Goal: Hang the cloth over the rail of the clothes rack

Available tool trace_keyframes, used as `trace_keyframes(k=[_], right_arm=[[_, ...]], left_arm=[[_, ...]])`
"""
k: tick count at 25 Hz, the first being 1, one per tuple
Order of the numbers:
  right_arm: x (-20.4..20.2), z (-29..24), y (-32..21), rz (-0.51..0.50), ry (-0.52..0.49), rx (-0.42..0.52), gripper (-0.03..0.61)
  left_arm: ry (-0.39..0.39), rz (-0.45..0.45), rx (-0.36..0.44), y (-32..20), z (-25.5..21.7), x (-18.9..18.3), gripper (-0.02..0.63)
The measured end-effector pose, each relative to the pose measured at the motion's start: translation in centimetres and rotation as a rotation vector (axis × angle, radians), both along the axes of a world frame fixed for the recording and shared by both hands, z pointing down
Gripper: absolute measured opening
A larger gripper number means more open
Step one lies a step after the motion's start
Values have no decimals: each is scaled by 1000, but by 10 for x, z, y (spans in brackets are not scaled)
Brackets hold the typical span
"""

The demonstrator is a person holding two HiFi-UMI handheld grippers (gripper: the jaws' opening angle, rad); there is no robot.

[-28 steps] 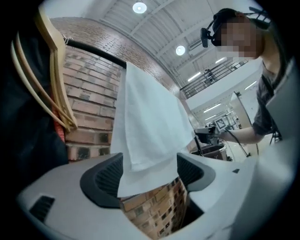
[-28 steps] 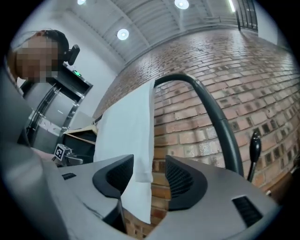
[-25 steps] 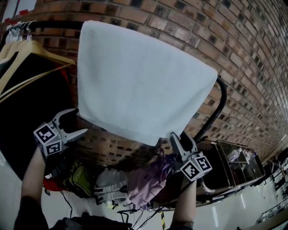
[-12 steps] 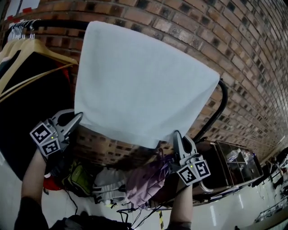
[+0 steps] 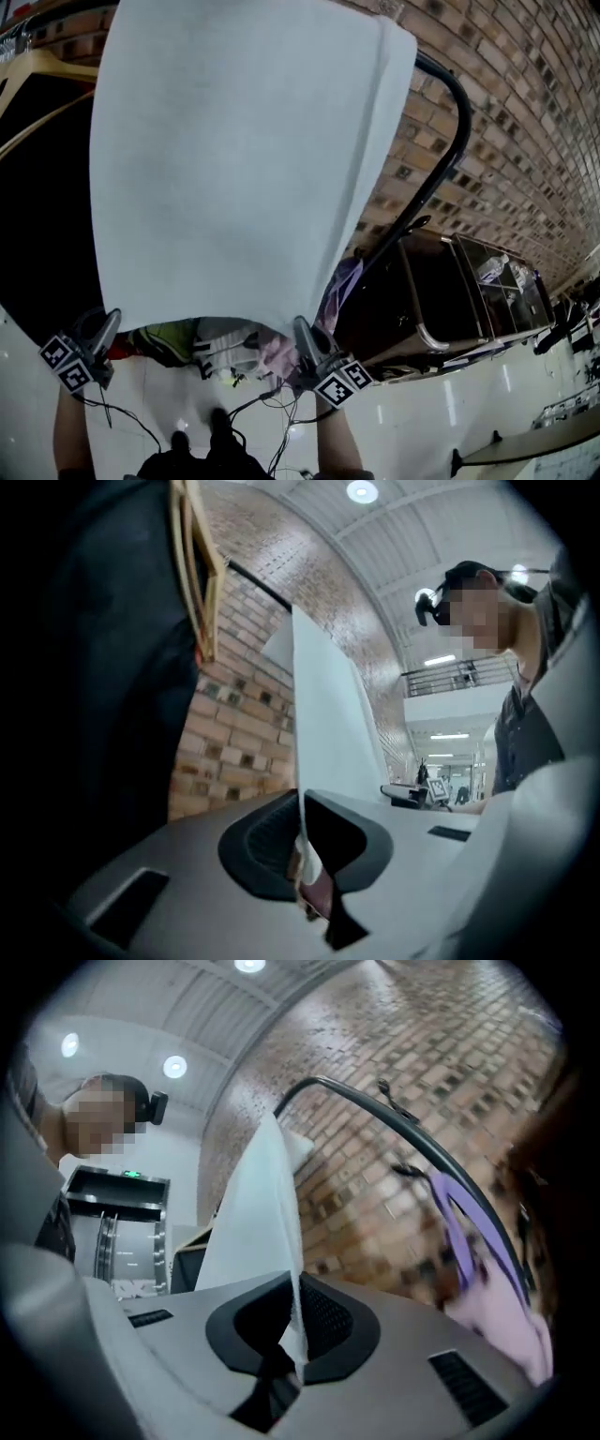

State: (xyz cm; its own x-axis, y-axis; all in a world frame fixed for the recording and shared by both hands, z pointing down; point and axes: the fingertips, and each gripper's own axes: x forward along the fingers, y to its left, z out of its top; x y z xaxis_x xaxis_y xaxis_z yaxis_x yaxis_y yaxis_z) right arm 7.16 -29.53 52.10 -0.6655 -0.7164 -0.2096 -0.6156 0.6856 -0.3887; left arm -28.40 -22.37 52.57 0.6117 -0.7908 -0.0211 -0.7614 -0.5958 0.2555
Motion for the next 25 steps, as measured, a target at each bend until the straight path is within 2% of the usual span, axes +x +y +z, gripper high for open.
trace_keyframes(k=[3, 5, 8, 10, 12, 14, 17, 19, 20, 21, 25], right_arm=[[-13, 112, 110, -32, 11, -241, 43], [-26, 170, 207, -81, 10, -386, 43], [-59, 223, 356, -199, 69, -491, 43], [-78, 224, 446, -246, 51, -514, 43], [-84, 193, 508, -245, -18, -487, 42], [-71, 147, 538, -193, -131, -402, 41], [-28, 75, 556, -93, -267, -241, 41], [-4, 43, 560, -62, -280, -166, 41], [2, 35, 561, -52, -259, -147, 41], [7, 32, 559, -41, -230, -138, 41], [23, 24, 535, 13, -140, -110, 41]], left_arm=[[156, 59, -204, 102, 78, 12, 46], [280, 112, -298, 187, 115, 19, 46], [327, 225, -384, 314, 154, 18, 46], [396, 291, -426, 394, 154, 10, 46], [495, 318, -427, 458, 131, -5, 46], [550, 310, -410, 497, 104, -19, 46], [677, 288, -335, 519, 55, -30, 46], [749, 249, -288, 519, 36, -39, 46], [743, 238, -268, 518, 30, -39, 46], [704, 231, -247, 515, 26, -35, 46], [486, 198, -179, 488, 16, -8, 46]])
